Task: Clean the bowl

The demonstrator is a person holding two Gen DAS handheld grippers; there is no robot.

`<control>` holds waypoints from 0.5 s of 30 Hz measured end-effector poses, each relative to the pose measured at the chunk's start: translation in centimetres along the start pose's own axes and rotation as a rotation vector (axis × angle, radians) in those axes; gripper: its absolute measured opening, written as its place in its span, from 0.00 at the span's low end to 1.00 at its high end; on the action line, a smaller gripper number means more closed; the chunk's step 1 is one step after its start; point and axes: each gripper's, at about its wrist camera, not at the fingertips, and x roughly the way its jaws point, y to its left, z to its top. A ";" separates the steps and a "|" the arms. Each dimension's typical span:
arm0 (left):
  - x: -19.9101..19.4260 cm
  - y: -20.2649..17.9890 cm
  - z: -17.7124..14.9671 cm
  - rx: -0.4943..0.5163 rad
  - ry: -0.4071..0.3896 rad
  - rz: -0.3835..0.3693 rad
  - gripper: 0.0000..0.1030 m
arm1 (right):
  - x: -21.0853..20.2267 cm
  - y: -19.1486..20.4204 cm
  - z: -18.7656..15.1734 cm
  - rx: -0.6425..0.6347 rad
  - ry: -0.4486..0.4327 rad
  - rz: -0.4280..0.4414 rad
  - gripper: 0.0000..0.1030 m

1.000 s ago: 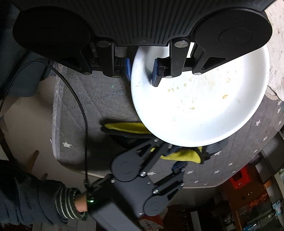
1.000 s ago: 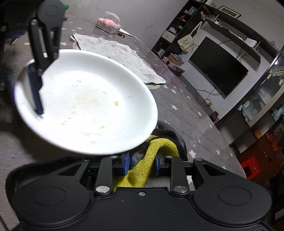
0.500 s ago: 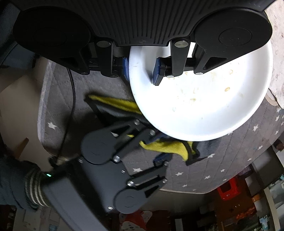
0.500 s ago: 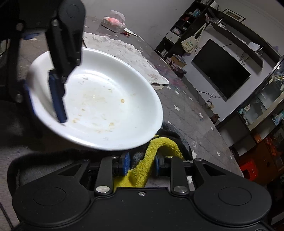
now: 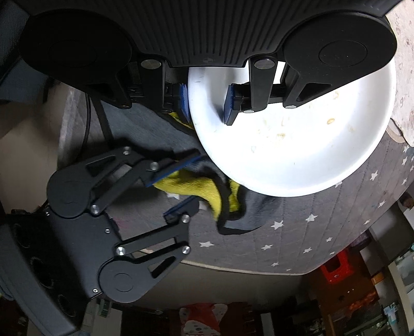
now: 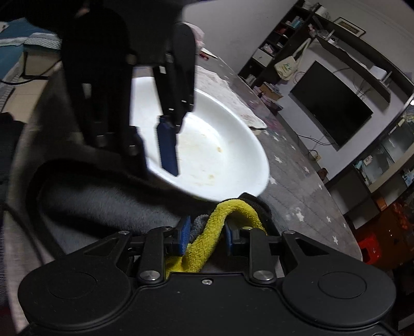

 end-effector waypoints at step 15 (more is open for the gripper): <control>-1.5 -0.4 -2.7 0.037 0.008 -0.066 0.26 | 3.5 -2.1 0.6 -0.051 0.006 -0.031 0.28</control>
